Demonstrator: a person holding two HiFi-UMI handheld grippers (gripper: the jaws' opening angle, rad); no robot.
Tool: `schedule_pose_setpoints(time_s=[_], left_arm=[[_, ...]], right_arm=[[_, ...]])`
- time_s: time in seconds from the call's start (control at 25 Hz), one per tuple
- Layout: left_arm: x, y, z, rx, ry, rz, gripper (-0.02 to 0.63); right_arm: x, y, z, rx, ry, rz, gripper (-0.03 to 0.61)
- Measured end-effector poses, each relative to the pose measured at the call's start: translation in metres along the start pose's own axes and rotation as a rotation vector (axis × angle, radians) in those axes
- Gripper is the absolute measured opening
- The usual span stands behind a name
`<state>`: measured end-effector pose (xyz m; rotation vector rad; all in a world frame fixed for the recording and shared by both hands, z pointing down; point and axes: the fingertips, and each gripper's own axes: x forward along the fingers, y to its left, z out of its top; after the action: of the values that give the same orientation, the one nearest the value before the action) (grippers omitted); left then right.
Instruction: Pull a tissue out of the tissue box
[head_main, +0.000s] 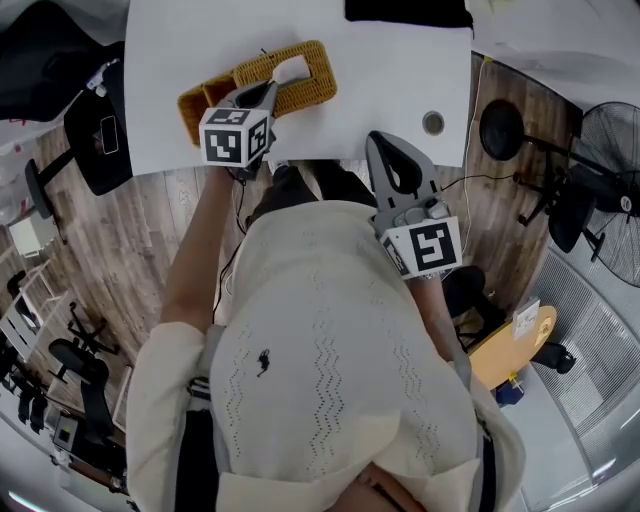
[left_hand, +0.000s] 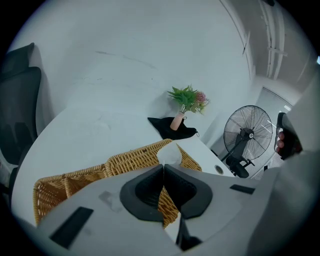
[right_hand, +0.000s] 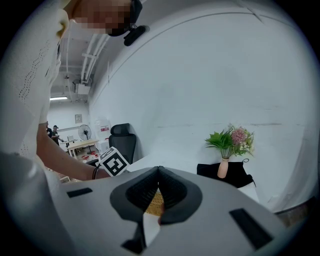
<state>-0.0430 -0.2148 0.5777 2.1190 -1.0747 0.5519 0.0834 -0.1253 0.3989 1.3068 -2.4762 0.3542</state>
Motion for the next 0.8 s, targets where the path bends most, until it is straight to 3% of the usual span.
schedule_pose_setpoints(time_s=[0.8], left_arm=[[-0.012,-0.007,0.0,-0.003,-0.018,0.0,0.012]], right_arm=[[-0.011,0.008,-0.002,0.003,-0.016,0.0,0.002]])
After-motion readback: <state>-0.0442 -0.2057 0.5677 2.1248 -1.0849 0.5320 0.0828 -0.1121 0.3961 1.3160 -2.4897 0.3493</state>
